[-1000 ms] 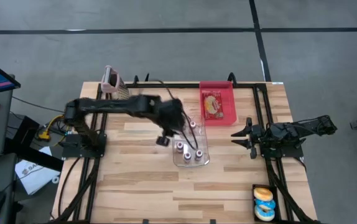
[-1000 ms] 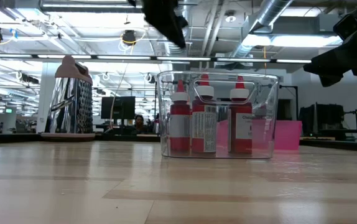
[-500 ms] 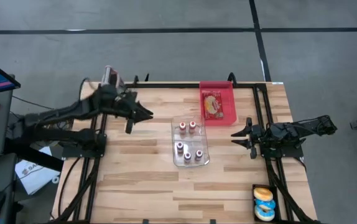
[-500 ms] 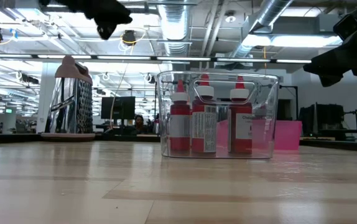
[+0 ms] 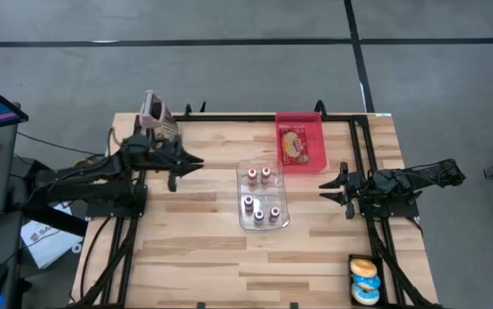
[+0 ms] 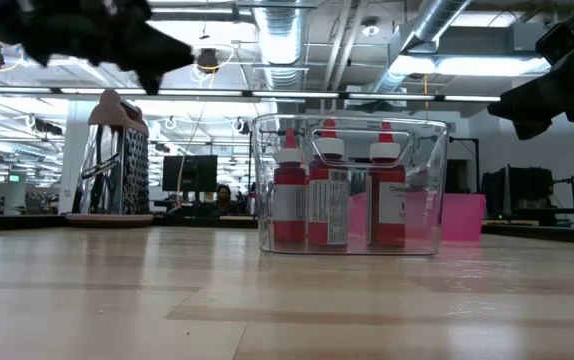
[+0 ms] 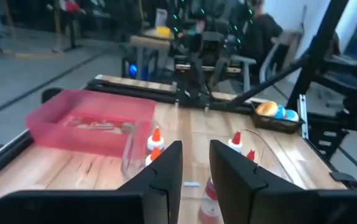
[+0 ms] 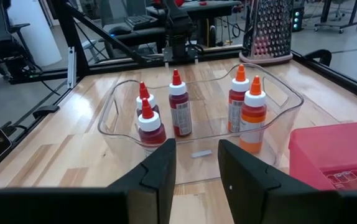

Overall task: Pick & Place Food Item
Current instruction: Return to Home Position

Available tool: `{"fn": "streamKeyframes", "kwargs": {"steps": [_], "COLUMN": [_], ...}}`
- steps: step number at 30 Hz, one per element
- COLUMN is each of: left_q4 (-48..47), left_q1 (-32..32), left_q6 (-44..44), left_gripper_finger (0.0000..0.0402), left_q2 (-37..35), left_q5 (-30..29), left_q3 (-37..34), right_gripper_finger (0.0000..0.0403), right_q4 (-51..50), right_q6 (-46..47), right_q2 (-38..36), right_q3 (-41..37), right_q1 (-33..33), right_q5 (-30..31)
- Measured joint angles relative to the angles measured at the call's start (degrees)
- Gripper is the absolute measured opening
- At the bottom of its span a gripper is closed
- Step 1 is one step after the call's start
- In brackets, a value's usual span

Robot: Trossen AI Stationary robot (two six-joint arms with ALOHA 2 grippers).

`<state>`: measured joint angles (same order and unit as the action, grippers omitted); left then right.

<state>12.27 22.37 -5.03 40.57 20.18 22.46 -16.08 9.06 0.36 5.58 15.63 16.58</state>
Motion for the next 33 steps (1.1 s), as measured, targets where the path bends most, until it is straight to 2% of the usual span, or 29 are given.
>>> {"fn": "streamKeyframes", "kwargs": {"steps": [4,8,16,19,22,33], "left_q4": [3.33,3.14,-7.21,-10.96,-11.95,-11.41], "left_q1": [-0.4,-4.12,-14.76,-17.13,-18.22,-18.25], "left_q6": [-3.83,-5.28,-2.28,-1.54,-2.12,-3.04], "left_gripper_finger": [0.0076,0.0076,0.0076,0.0076,0.0076,0.0076], "left_q2": [-10.94,-20.57,-34.42,-37.68,-40.02,-40.51], "left_q5": [-2.92,-8.43,-20.85,-23.82,-24.17,-20.65], "left_q3": [-7.54,-12.26,-15.33,-16.28,-18.13,-21.83], "right_gripper_finger": [0.0113,0.0113,0.0113,0.0113,0.0113,0.0113], "right_q4": [-0.01,-0.01,-0.01,-0.01,-0.01,-0.01], "right_q6": [0.0,0.0,0.0,0.0,0.0,0.0], "right_q2": [0.0,0.0,0.0,0.0,0.0,0.0], "right_q3": [-0.01,0.0,0.0,-0.01,0.0,0.0], "right_q1": [0.0,-0.02,0.0,-0.02,-0.02,0.0], "right_q5": [0.0,0.0,0.02,0.02,0.01,0.02]}}
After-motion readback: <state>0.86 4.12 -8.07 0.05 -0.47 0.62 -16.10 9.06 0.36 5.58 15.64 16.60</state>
